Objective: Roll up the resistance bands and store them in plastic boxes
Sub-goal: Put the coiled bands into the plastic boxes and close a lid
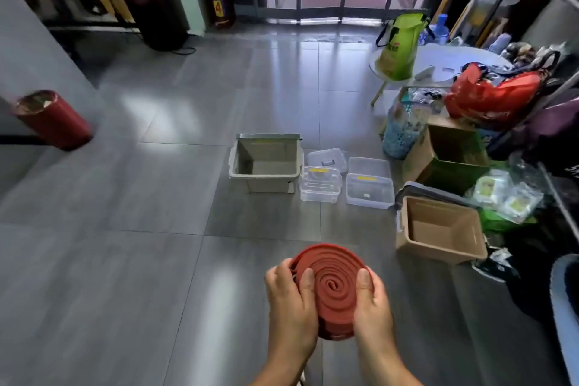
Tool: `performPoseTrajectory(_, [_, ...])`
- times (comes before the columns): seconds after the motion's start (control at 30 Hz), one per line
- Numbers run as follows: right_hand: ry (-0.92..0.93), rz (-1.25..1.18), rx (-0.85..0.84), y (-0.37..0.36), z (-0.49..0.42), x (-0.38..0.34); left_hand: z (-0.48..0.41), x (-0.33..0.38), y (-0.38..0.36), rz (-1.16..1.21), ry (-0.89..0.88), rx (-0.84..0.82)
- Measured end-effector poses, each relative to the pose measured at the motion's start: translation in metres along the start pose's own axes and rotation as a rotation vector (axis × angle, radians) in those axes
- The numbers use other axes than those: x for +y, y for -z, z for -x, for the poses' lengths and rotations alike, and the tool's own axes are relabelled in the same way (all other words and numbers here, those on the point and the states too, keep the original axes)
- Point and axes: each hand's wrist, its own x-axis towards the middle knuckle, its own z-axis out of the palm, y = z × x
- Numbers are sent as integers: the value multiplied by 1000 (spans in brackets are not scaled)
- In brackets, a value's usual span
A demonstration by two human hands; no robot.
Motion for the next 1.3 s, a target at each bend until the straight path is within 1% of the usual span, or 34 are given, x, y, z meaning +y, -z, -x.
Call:
performPoseTrajectory(0.1, [-15, -31, -8, -42, -29, -17, -55, 3, 13, 3, 8, 3])
performPoseTrajectory(0.23, [-32, -9, 9, -82, -73, -34, -115, 4, 14, -8, 24, -5])
performPoseTrajectory(0.6, [-46, -42, -55, -209, -222, -96, -315, -1, 10, -35, 139, 35])
performPoseTrajectory(0.7, [-55, -18, -75, -249, -261, -113, -371, -3, 14, -48, 180, 49])
performPoseTrajectory(0.93, [-100, 72, -84, -334, -337, -124, -477, -26, 18, -52, 253, 96])
performPoseTrajectory(1.03, [-143, 98, -46, -363, -368, -123, -519, -40, 16, -49, 285, 61])
performPoseTrajectory(1.2, [-207, 131, 23, -413, -426, -118, -599, -67, 6, -62, 347, -60])
performPoseTrajectory(1.3, [-231, 119, 26, -442, -472, -104, -648, -95, -11, -90, 364, -113])
